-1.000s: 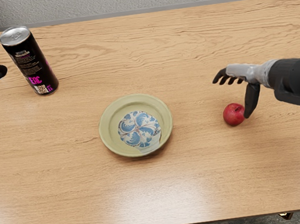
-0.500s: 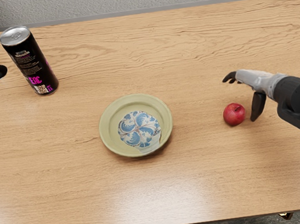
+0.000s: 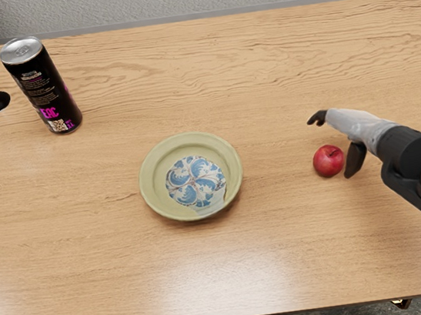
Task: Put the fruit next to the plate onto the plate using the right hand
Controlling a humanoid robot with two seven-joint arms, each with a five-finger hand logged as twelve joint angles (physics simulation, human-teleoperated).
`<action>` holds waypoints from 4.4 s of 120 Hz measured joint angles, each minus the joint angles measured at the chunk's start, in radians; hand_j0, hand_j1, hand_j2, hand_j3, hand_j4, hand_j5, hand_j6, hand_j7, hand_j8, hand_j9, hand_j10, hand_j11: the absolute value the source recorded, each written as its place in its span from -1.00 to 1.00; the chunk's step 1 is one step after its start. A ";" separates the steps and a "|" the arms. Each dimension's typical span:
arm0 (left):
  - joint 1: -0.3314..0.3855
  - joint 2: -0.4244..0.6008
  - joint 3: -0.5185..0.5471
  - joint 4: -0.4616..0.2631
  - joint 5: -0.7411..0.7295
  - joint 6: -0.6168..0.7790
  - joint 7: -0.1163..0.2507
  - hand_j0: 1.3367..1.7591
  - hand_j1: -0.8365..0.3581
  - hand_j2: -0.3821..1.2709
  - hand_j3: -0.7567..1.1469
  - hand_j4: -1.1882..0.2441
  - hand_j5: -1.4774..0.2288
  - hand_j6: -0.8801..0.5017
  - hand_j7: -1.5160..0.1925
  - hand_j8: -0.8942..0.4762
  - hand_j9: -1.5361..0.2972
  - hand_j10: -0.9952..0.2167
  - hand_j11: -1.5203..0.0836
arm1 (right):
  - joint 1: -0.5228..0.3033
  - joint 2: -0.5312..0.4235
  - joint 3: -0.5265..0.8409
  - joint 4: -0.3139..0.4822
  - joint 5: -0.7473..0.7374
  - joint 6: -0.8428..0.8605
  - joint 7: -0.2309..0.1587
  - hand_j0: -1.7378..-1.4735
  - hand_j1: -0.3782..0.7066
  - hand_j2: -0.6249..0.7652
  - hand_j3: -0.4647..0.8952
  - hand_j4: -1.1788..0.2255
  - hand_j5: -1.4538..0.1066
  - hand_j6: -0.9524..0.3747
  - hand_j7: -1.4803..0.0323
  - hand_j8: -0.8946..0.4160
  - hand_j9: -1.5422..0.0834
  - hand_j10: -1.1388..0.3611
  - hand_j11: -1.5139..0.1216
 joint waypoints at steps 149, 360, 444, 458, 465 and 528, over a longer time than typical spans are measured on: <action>0.002 0.000 0.000 -0.001 0.000 0.000 0.000 0.52 0.97 -0.54 -0.20 0.65 0.72 0.26 0.76 0.29 0.66 0.63 0.88 | -0.094 0.029 -0.004 -0.012 -0.066 -0.070 0.000 -0.39 0.04 -0.22 -0.32 0.03 0.11 -0.22 0.18 -0.33 0.18 -0.09 0.14; 0.002 0.000 0.000 0.001 0.000 0.000 0.000 0.52 0.97 -0.54 -0.21 0.65 0.72 0.26 0.76 0.29 0.66 0.63 0.88 | 0.078 0.059 0.169 0.021 0.098 0.104 0.002 -0.36 0.13 0.18 -0.31 -0.09 -0.36 -0.20 -0.25 -0.34 -0.30 -0.37 -0.35; 0.026 0.000 0.000 0.001 0.000 0.000 0.000 0.52 0.97 -0.54 -0.20 0.65 0.72 0.26 0.76 0.29 0.66 0.63 0.88 | 0.292 0.351 0.213 -0.057 0.331 0.151 0.000 -0.38 0.31 0.39 -0.32 0.10 -0.52 -0.05 -0.35 -0.19 -0.37 -0.46 -0.41; 0.026 0.000 0.000 0.001 0.000 0.000 0.000 0.52 0.97 -0.54 -0.20 0.65 0.72 0.26 0.76 0.29 0.66 0.63 0.88 | 0.290 0.392 0.206 -0.088 0.332 0.150 0.001 -0.37 0.25 0.33 -0.32 0.09 -0.55 -0.07 -0.37 -0.21 -0.40 -0.47 -0.45; 0.029 0.000 0.000 0.001 0.000 0.000 0.000 0.52 0.97 -0.54 -0.20 0.65 0.72 0.26 0.76 0.29 0.66 0.63 0.88 | 0.280 0.401 0.203 -0.094 0.331 0.150 0.001 -0.36 0.21 0.29 -0.32 0.06 -0.56 -0.08 -0.39 -0.22 -0.42 -0.48 -0.46; 0.036 0.000 0.000 0.001 0.000 0.000 0.000 0.52 0.97 -0.54 -0.20 0.65 0.72 0.26 0.76 0.29 0.66 0.63 0.88 | 0.200 0.459 0.184 -0.116 0.291 0.139 0.000 -0.37 -0.27 0.02 -0.32 0.21 -0.04 0.03 0.09 -0.08 0.06 -0.14 0.01</action>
